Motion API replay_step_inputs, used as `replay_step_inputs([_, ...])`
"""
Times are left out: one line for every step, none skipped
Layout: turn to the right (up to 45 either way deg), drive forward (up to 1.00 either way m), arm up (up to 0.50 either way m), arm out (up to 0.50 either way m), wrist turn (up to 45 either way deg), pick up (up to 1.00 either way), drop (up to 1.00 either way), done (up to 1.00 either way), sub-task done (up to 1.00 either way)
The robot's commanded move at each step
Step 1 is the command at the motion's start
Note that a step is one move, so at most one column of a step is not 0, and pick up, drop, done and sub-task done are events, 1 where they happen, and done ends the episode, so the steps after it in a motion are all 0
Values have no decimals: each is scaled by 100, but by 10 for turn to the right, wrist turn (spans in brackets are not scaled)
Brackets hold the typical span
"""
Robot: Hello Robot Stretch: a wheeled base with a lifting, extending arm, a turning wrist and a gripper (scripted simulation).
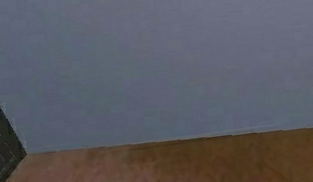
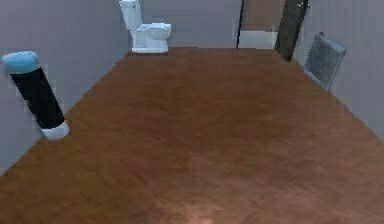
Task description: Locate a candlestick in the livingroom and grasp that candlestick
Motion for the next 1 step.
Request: replay_step_inputs([-450, 0, 0, 0, 0, 0, 0, 0, 0])
